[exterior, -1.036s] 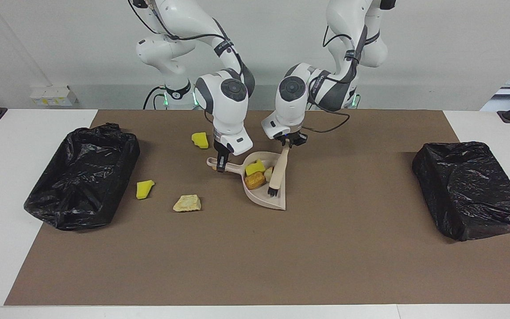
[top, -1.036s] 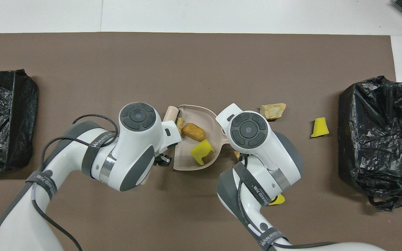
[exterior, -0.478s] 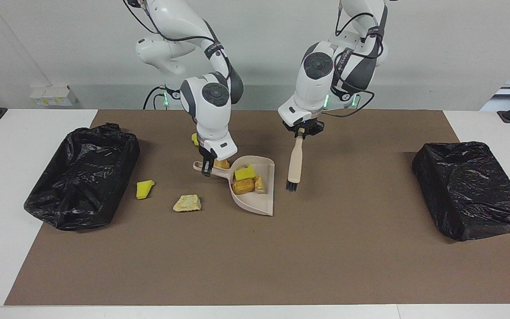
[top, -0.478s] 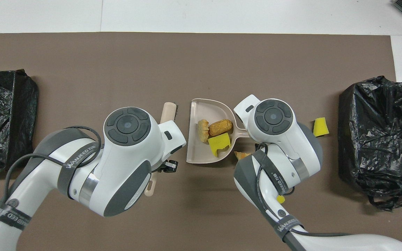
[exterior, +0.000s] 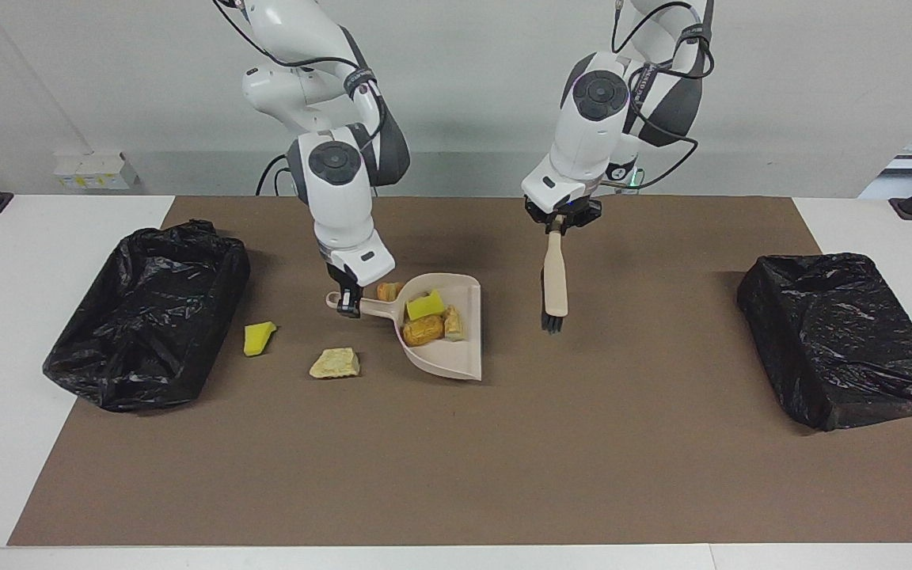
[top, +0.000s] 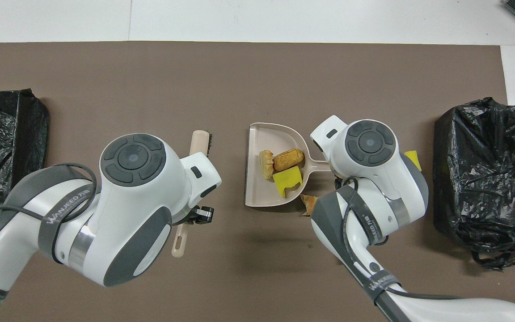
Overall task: Sweep and dump trash in bin
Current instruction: 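Sweep bread and sponge pieces into the dustpan with the left gripper's brush, then carry the loaded dustpan with the right gripper to the black bag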
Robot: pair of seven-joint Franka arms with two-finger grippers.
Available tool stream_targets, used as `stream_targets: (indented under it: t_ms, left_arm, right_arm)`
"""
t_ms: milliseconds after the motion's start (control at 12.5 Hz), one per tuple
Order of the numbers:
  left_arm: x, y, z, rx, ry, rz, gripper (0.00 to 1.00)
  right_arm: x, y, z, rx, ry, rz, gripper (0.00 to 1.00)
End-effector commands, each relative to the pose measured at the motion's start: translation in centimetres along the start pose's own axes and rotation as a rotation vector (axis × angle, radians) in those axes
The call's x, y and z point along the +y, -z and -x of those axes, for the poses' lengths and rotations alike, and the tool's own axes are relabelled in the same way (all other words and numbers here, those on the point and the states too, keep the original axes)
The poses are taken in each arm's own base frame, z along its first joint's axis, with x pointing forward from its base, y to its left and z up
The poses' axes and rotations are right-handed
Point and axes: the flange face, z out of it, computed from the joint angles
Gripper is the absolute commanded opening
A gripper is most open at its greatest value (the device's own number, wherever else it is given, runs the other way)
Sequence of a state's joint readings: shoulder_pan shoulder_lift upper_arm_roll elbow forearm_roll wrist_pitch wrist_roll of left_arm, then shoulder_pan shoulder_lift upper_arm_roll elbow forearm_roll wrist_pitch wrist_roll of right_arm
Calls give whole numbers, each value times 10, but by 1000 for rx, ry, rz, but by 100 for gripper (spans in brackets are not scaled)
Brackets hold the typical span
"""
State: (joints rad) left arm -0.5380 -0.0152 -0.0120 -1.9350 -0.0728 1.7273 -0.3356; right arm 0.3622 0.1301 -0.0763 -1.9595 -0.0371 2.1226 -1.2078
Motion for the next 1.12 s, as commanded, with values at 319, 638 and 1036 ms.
stream_targets:
  t_ms: [319, 638, 1036]
  left_arm:
    - [45, -60, 37, -79, 97, -51, 0]
    - [114, -99, 114, -111, 159, -45, 0]
    - [168, -138, 176, -72, 187, 14, 0]
  right_arm:
    - [12, 68, 123, 57, 19, -49, 0]
    - [13, 68, 259, 56, -49, -51, 0]
    - [-13, 76, 390, -60, -162, -32, 0]
